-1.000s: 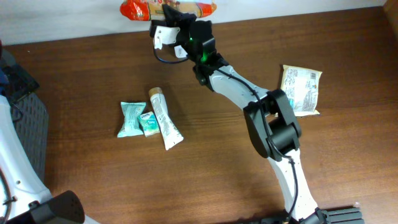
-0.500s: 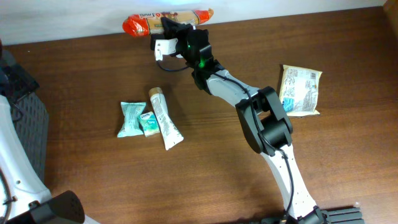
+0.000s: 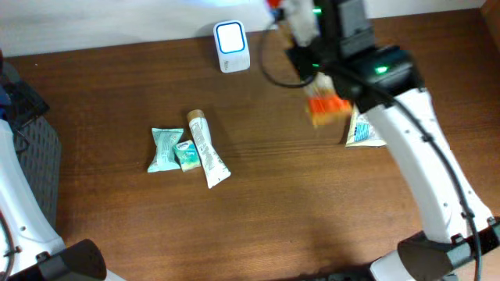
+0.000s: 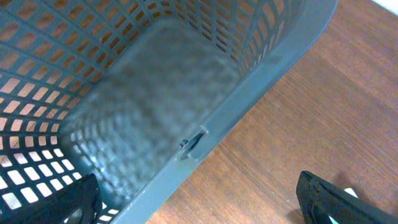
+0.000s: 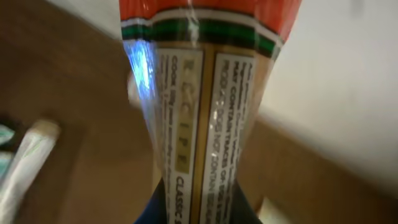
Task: Scan the item barcode
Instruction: 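Place the spaghetti pack on the right side and release, then grasp the white tube with the right gripper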
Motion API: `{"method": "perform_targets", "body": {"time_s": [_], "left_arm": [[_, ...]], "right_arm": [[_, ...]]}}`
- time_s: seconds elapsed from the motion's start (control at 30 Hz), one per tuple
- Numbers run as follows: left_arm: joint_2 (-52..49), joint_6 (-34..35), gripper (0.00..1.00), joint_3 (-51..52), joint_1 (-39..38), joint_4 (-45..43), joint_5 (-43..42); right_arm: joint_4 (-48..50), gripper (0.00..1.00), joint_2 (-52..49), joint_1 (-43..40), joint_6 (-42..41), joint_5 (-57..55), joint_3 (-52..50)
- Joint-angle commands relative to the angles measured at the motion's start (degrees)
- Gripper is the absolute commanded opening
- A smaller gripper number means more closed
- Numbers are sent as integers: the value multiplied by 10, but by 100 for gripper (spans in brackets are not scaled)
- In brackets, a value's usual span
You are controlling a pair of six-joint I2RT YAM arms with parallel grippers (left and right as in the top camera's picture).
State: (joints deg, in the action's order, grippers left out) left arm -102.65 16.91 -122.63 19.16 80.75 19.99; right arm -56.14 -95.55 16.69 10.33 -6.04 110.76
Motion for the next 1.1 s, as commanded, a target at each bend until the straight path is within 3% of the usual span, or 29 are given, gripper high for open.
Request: {"method": "perform_targets", "body": {"time_s": [0.0, 0.13, 0.2, 0.33, 0.37, 0.4, 0.43, 0.57, 0.63, 0.73, 0.9, 0.97, 1.07], "left_arm": [[2, 2, 99, -5, 1, -1, 4], [2, 2, 99, -5, 1, -1, 4], [2, 2, 99, -5, 1, -1, 4], [2, 2, 99, -5, 1, -1, 4], [2, 2, 99, -5, 1, -1, 4], [2, 2, 99, -5, 1, -1, 4], [2, 2, 99, -5, 1, -1, 4], [2, 2, 99, -5, 2, -1, 4], [2, 2, 99, -5, 1, -1, 4], [2, 2, 99, -5, 1, -1, 4], [2, 2, 99, -5, 1, -1, 4], [2, 2, 99, -5, 1, -1, 4], [2, 2, 99, -5, 1, -1, 4]], "right_arm": [[-86, 4, -38, -93, -167, 58, -15], [-99, 4, -73, -213, -184, 119, -65], [-42, 4, -106, -276, -183, 137, -107], [23, 4, -174, -322, -183, 150, -139], [23, 15, -181, -325, -183, 155, -139], [22, 44, -181, -328, -180, 155, -138], [15, 65, -175, -329, -179, 155, -132], [-69, 77, -160, -324, -167, 158, -61], [-116, 76, -160, -304, -143, 208, -17], [-109, 75, -163, -231, -78, 308, -8], [21, 85, -233, -26, 1, 309, -8], [59, 87, -272, 13, 20, 317, -8], [95, 86, -337, 39, 30, 419, -8]]}}
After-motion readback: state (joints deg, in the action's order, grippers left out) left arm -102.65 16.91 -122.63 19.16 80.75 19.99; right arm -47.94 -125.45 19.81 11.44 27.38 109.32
